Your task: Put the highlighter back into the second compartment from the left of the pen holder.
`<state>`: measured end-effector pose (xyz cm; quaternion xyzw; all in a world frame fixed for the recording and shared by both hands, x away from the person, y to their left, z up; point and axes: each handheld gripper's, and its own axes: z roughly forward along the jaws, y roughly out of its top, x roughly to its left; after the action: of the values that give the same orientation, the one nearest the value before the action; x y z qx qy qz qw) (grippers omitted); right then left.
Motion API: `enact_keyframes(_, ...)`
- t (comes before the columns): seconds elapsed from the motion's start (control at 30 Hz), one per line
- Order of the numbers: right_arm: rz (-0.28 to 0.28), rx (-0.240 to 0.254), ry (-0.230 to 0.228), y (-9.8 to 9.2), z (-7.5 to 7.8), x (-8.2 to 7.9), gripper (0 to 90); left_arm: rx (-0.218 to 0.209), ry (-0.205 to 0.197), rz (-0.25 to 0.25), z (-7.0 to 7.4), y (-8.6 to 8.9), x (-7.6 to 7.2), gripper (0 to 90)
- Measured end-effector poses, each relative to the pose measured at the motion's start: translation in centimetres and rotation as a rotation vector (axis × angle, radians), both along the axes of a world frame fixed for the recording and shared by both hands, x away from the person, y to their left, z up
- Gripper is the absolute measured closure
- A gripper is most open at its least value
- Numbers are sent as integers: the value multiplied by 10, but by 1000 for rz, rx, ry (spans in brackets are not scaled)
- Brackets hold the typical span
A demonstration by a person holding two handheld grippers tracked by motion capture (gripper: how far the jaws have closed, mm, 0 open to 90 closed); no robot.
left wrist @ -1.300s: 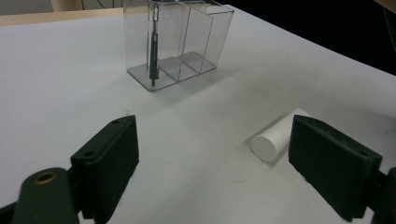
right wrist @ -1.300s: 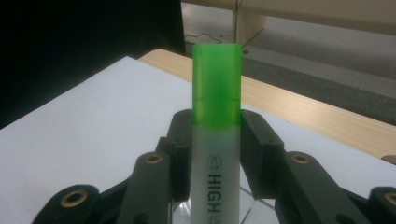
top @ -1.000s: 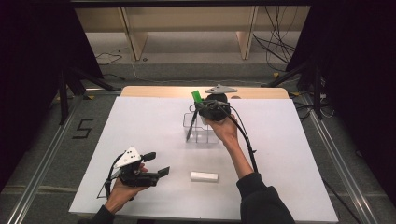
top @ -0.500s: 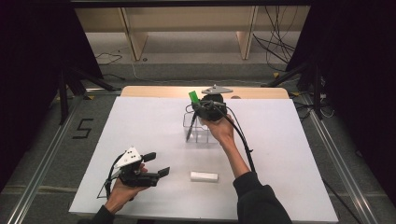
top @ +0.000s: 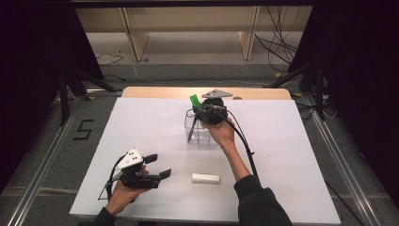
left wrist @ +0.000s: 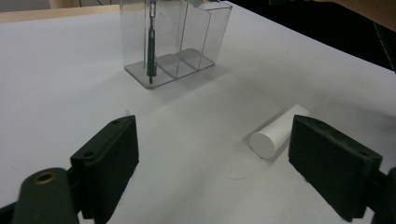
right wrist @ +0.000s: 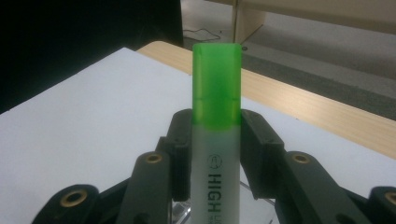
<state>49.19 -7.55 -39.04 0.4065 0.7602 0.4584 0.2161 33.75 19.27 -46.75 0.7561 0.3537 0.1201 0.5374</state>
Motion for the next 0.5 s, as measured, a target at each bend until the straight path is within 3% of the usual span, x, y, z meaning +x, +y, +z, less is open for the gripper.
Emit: enact_keyframes(0.5, 0, -12, 2, -1, -9, -3, 669, 5, -3, -3, 0, 0, 0, 158)
